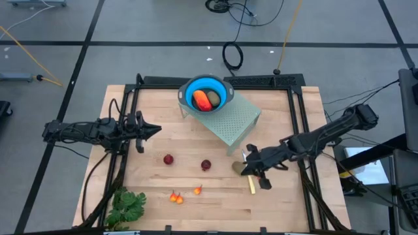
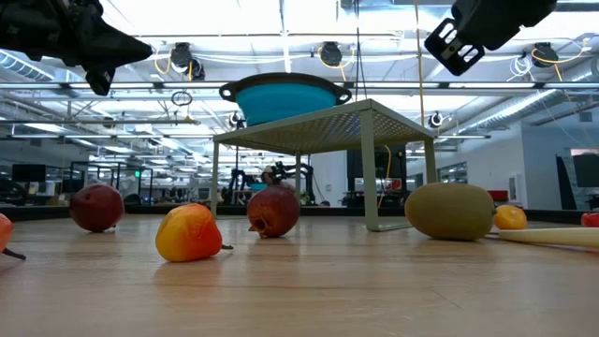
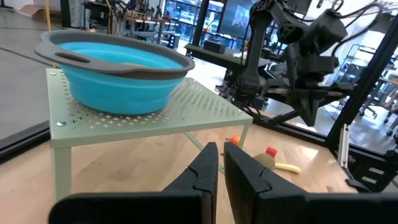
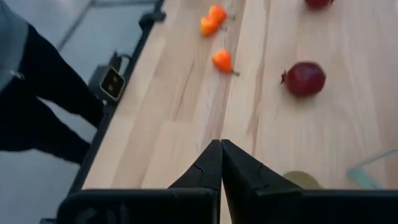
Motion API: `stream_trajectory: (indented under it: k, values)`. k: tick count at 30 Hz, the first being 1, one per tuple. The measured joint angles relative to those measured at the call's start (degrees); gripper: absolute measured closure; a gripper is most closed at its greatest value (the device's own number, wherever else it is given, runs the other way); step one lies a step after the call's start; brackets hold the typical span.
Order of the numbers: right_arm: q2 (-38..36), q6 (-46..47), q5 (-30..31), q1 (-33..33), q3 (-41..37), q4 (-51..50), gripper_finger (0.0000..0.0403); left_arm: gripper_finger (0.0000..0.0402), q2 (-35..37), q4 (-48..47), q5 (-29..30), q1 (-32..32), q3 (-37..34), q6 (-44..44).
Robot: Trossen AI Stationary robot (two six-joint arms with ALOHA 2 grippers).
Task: Pick & Place Fruit
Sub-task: Put the kiwi into the blue strainer bowl on the shelf
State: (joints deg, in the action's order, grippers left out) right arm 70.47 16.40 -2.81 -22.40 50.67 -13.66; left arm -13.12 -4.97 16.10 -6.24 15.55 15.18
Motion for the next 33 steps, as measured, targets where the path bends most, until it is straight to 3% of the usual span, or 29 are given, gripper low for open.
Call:
stream_trajectory:
  k: [10, 22, 33]
  values:
    - [7.7, 1.3, 0.0, -0.2, 9.9, -11.8, 0.0403, 0.0376, 0.0, 0.0, -3.8, 0.0, 0.0, 0.0]
    - [9.0, 16.7, 0.0, 0.6, 11.7, -18.1, 0.0400, 0.0376, 0.0, -0.1, -3.8, 0.0, 0.0, -4.1]
    - [8.9, 26.0, -0.3, 2.6, 11.7, -20.2, 0.0335, 0.0376, 0.0, 0.0, -3.8, 0.0, 0.0, -4.4]
